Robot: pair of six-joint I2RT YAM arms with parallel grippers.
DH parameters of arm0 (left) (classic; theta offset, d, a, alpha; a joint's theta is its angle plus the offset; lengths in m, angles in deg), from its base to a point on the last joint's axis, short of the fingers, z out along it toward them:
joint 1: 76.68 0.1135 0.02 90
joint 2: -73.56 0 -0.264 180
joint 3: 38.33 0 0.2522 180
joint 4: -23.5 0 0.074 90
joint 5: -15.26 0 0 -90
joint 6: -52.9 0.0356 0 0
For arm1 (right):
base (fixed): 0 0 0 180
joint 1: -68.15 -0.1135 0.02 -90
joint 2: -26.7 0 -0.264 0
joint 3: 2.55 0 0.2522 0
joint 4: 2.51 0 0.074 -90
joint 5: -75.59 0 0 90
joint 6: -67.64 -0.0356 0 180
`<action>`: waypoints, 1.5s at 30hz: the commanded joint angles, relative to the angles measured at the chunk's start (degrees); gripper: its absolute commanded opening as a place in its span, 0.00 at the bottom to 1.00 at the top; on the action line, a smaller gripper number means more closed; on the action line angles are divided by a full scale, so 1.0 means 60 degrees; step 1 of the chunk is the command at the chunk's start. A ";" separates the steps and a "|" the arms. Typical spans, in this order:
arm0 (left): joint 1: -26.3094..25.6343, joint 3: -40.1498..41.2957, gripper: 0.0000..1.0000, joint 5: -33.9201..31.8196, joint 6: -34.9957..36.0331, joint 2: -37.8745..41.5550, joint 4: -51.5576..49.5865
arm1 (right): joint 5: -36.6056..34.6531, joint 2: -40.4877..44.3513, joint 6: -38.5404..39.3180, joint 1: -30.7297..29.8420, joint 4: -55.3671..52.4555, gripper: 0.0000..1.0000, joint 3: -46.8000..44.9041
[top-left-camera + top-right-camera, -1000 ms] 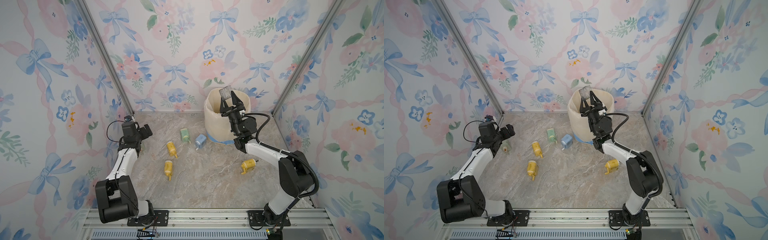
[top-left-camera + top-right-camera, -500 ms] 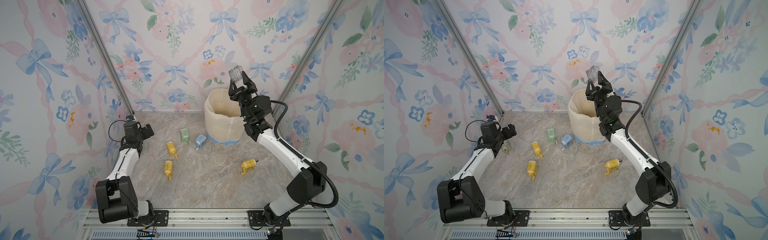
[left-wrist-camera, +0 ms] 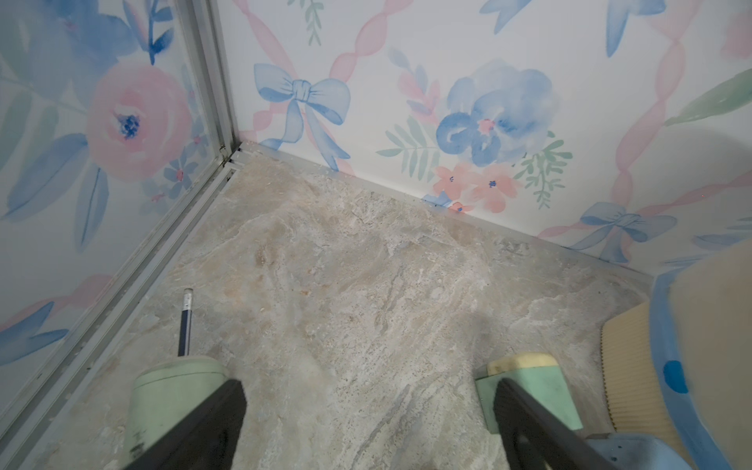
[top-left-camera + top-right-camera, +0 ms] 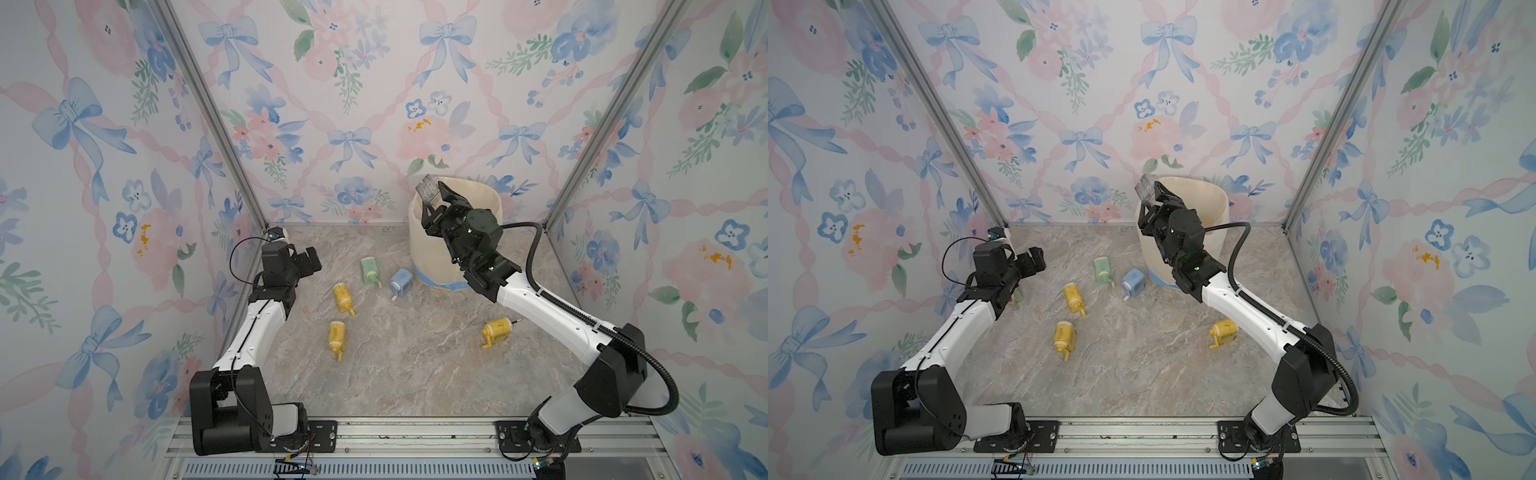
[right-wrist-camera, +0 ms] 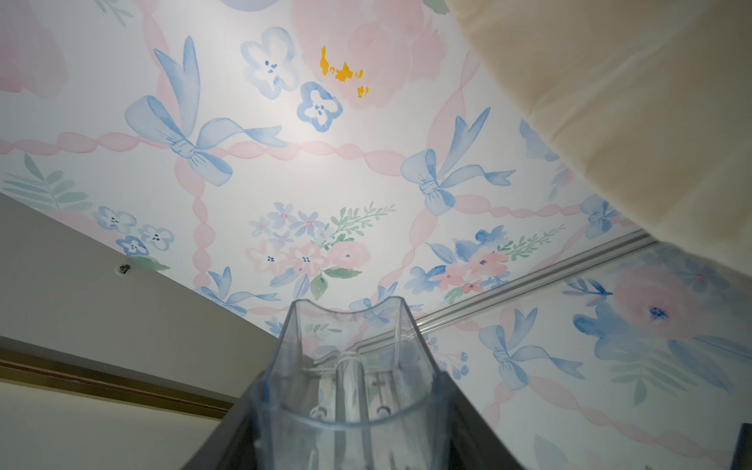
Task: Take out the pencil sharpener tray and clean the shavings
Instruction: Pour the shavings into the trash bin, then place the container at the center of the board.
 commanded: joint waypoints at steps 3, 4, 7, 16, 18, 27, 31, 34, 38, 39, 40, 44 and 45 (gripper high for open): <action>-0.0579 0.0083 0.98 -0.0430 -0.0051 0.0504 0.0108 | -0.0577 0.0759 0.0663 -0.0005 0.1211 0.43 -0.0906; -0.0666 0.0116 0.98 -0.0509 -0.0040 0.0627 0.0110 | -0.0321 0.0772 0.0846 0.0082 0.1393 0.44 -0.0969; -0.0825 0.0266 0.98 -0.0656 0.0040 0.0961 0.0106 | 0.0651 0.0750 0.1572 0.0411 0.1598 0.44 -0.1066; -0.0917 0.0770 0.98 -0.0362 -0.0534 0.2066 0.0102 | 0.4037 0.1130 0.4330 0.1989 0.0899 0.43 -0.1247; -0.0948 0.0932 0.98 -0.0448 -0.0620 0.2307 0.0076 | 0.4754 0.1228 0.5029 0.2365 0.0539 0.43 -0.1165; -0.1002 0.1310 0.98 0.0300 -0.0381 0.2879 0.0078 | 0.6161 0.2099 0.9993 0.3128 -0.2151 0.44 -0.0430; -0.1010 0.1285 0.98 0.0665 -0.0365 0.2583 0.0087 | 0.6012 0.2385 1.1823 0.3078 -0.2828 0.45 -0.0302; -0.1006 0.1261 0.98 0.0313 -0.0651 0.2488 0.0084 | 0.5708 0.2623 1.2985 0.2962 -0.2902 0.46 -0.0628; -0.0992 0.1295 0.98 -0.0199 -0.1082 0.2646 0.0081 | 0.4887 0.3025 1.4860 0.2609 -0.3007 0.46 -0.1236; -0.0967 0.1320 0.98 -0.0393 -0.1318 0.2676 0.0077 | 0.4505 0.3159 1.5184 0.2493 -0.2974 0.46 -0.1418; -0.0902 0.1364 0.98 -0.0407 -0.1557 0.2675 0.0081 | 0.4386 0.3277 1.5452 0.2419 -0.2832 0.46 -0.1598; -0.0435 0.1302 0.98 0.0059 -0.1671 0.2529 0.0036 | 0.3721 0.3659 1.6936 0.1842 -0.2748 0.46 -0.1872; -0.0381 0.1268 0.98 -0.0232 -0.1634 0.2597 0.0033 | 0.3362 0.3764 1.7456 0.1580 -0.2833 0.46 -0.1906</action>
